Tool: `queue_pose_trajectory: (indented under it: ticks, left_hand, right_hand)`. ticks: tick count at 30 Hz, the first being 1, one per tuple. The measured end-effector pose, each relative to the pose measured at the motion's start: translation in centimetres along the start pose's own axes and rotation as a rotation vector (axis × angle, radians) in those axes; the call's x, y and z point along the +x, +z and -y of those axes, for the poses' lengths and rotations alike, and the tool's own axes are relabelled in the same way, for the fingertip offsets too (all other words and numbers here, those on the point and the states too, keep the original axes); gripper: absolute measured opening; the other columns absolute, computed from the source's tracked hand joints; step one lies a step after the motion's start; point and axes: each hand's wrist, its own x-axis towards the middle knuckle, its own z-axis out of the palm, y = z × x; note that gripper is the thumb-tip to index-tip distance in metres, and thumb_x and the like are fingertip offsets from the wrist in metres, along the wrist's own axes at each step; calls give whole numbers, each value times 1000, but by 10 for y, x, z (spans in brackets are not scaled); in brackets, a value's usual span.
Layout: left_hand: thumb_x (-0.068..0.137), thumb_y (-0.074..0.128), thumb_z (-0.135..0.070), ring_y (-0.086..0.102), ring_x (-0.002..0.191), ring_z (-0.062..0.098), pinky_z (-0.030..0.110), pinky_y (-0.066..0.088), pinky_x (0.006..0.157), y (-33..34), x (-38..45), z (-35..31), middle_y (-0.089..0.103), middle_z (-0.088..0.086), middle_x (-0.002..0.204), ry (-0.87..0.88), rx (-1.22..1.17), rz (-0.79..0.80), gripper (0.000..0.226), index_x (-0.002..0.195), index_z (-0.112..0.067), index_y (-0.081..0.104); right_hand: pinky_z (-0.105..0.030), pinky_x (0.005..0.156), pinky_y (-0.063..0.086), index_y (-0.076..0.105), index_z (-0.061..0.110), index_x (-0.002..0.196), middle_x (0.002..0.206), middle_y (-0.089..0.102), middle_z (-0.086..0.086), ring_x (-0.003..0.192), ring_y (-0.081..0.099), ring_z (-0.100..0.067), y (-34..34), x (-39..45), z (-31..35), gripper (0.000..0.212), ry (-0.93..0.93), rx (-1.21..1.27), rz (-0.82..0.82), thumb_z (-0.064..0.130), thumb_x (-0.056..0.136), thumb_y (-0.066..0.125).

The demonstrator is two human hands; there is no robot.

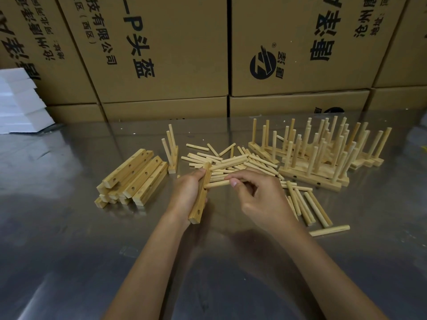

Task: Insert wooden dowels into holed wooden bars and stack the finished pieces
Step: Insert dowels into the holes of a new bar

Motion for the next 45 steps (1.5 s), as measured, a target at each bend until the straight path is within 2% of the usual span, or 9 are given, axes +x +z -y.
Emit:
queue_pose_trajectory:
  ticks: [6, 11, 16, 21, 23, 26, 29, 39, 45]
  left_hand:
    - [100, 54, -34, 51, 45, 15, 21, 41, 39, 3, 0, 2, 55, 3, 59, 26, -11, -30, 29, 88, -12, 69]
    - [101, 53, -32, 50, 44, 14, 21, 39, 39, 4, -1, 5, 57, -4, 51, 81, -8, 9, 25, 88, -21, 71]
    - [101, 51, -34, 54, 54, 14, 21, 41, 43, 4, 1, 7, 60, -11, 52, 119, 26, 9, 23, 100, -27, 73]
    - [104, 48, -34, 53, 55, 11, 24, 43, 47, 1, 5, 6, 62, -12, 56, 125, -32, -15, 26, 103, -25, 73]
    - [103, 49, -34, 51, 56, 12, 26, 42, 49, -4, 7, 5, 60, -5, 63, 70, -110, -61, 25, 99, -24, 72]
    - [102, 52, -35, 51, 53, 13, 26, 43, 48, -11, 12, 3, 56, -1, 67, -2, -180, -101, 24, 98, -20, 71]
    - [102, 52, -31, 50, 45, 11, 23, 43, 43, -13, 13, 2, 55, -1, 63, -32, -246, -70, 24, 98, -16, 70]
    - [103, 51, -29, 50, 45, 11, 21, 41, 38, -15, 15, 3, 58, 1, 62, -69, -276, -56, 22, 95, -16, 67]
    - [103, 51, -29, 49, 44, 11, 20, 39, 37, -13, 13, 4, 54, 1, 63, -82, -261, -58, 22, 94, -16, 67]
  right_hand:
    - [-6, 66, 35, 76, 12, 92, 83, 67, 13, 75, 54, 6, 0, 1, 0, 17, -106, -117, 43, 3, 90, 63]
    - [-8, 59, 35, 75, 14, 88, 77, 68, 10, 65, 53, 5, 0, -1, 1, 16, -84, -93, 3, 4, 90, 62]
    - [-15, 48, 33, 76, 22, 92, 69, 68, 9, 54, 51, -5, 1, -3, -2, 16, 1, -48, -5, 13, 93, 62]
    - [-32, 60, 45, 59, 35, 104, 63, 59, 9, 58, 52, -8, -4, 3, 0, 22, 200, 148, -36, 43, 87, 70]
    - [-30, 61, 45, 54, 34, 97, 71, 61, 9, 68, 58, -9, -16, 7, -8, 27, 320, -63, -92, 53, 84, 68]
    - [-32, 68, 42, 59, 22, 93, 100, 61, 0, 101, 56, -22, -39, 6, -24, 16, 430, -644, -64, 38, 92, 62]
    - [-39, 85, 45, 65, 13, 104, 113, 53, -6, 117, 46, -27, -43, 6, -30, 17, 553, -725, 89, 21, 93, 55]
    - [-31, 70, 38, 56, 17, 108, 100, 65, -5, 95, 58, -27, -40, 7, -25, 23, 527, -710, 80, 10, 87, 60]
    - [-26, 66, 35, 72, 28, 101, 98, 71, 8, 88, 64, -19, -31, 9, -14, 13, 202, -551, -161, 27, 90, 66]
